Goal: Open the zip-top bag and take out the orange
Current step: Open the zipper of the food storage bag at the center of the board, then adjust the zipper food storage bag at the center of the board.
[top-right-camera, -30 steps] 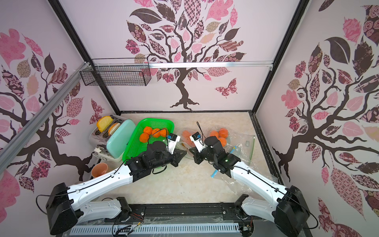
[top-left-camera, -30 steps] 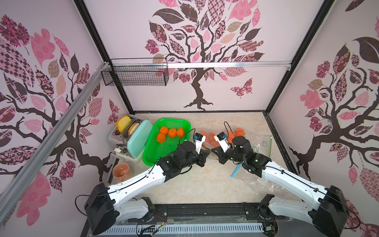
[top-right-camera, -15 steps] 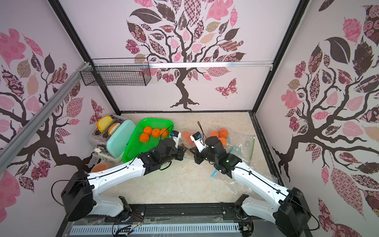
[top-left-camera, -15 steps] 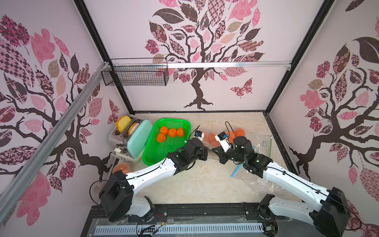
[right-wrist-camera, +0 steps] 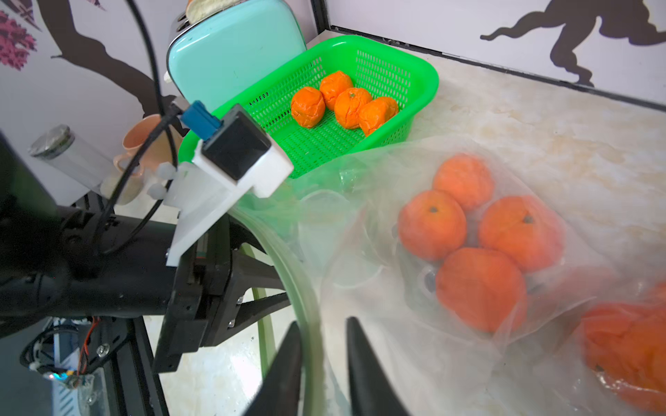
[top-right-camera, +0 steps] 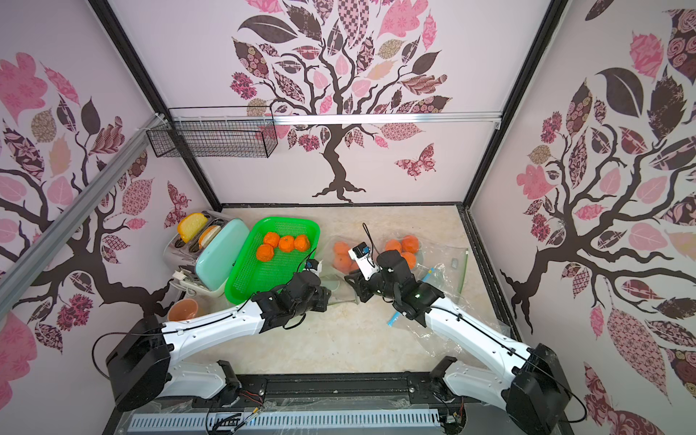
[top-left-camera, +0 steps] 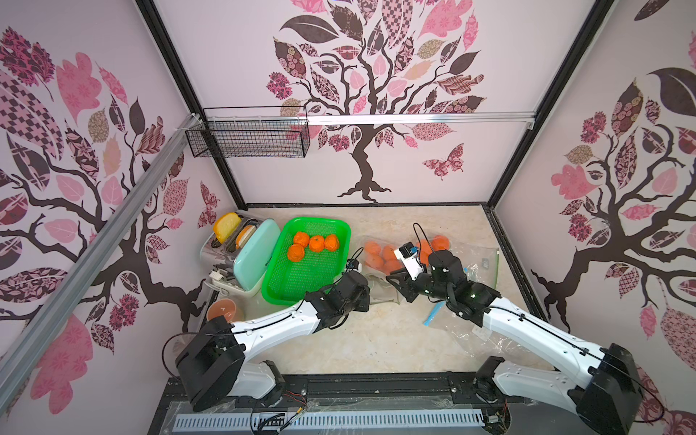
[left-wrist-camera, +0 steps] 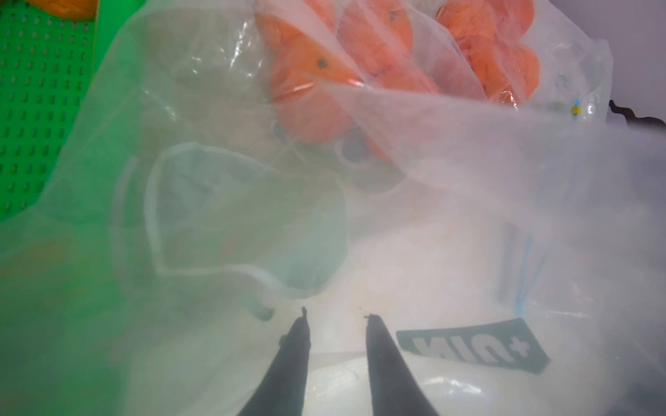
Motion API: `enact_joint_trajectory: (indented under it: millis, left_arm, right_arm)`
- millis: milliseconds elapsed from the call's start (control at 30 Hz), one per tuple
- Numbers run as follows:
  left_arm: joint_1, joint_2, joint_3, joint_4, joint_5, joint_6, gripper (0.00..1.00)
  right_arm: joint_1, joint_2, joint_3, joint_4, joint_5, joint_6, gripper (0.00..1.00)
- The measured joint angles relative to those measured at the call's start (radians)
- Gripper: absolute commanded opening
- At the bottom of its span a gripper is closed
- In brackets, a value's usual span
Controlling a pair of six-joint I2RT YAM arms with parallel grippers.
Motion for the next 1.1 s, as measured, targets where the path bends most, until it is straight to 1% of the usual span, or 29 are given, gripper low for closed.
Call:
enact_joint_trajectory:
  millis: [67, 167, 200, 300, 367, 433, 500, 633, 767, 867, 933, 1100]
  left_arm:
    - [0.0, 0.001, 0.0, 0.001, 0.002, -0.004, 0.32]
    - [0.0, 0.001, 0.0, 0.007, 0.003, -0.008, 0.32]
    - [0.0, 0.001, 0.0, 0.01, 0.006, -0.009, 0.33]
    - [-0.002, 0.003, -0.002, 0.03, 0.016, -0.021, 0.36]
    - [-0.005, 0.005, -0.017, 0.055, 0.023, -0.027, 0.38]
    - [-0.007, 0.01, -0.031, 0.064, 0.032, -0.031, 0.39]
    - [-0.008, 0.018, -0.039, 0.067, 0.04, -0.034, 0.4]
    - [-0.008, 0.019, -0.044, 0.069, 0.046, -0.034, 0.41]
    - [-0.008, 0.019, -0.046, 0.071, 0.048, -0.034, 0.41]
    - [-0.008, 0.02, -0.046, 0.074, 0.049, -0.033, 0.41]
    - [-0.008, 0.022, -0.046, 0.077, 0.052, -0.031, 0.41]
    - [-0.008, 0.037, -0.046, 0.076, 0.056, -0.026, 0.42]
  right_arm:
    - [0.0, 0.0, 0.007, -0.011, 0.011, 0.008, 0.6]
    - [-0.019, -0.003, 0.034, -0.037, 0.036, 0.02, 0.6]
    - [-0.041, -0.002, 0.051, -0.045, 0.034, 0.03, 0.59]
    - [-0.163, 0.034, 0.137, -0.057, 0.009, 0.065, 0.59]
    - [-0.245, 0.119, 0.243, -0.084, -0.009, 0.077, 0.6]
    - [-0.287, 0.223, 0.362, -0.119, -0.011, 0.067, 0.62]
    - [-0.304, 0.342, 0.485, -0.164, -0.007, 0.04, 0.63]
    - [-0.328, 0.597, 0.716, -0.281, -0.008, -0.02, 0.68]
    - [-0.339, 0.825, 0.895, -0.414, -0.016, -0.094, 0.7]
    - [-0.341, 0.962, 0.997, -0.497, -0.014, -0.141, 0.7]
    - [-0.342, 1.021, 1.04, -0.54, -0.015, -0.166, 0.71]
    - [-0.341, 1.114, 1.107, -0.605, -0.052, -0.217, 0.71]
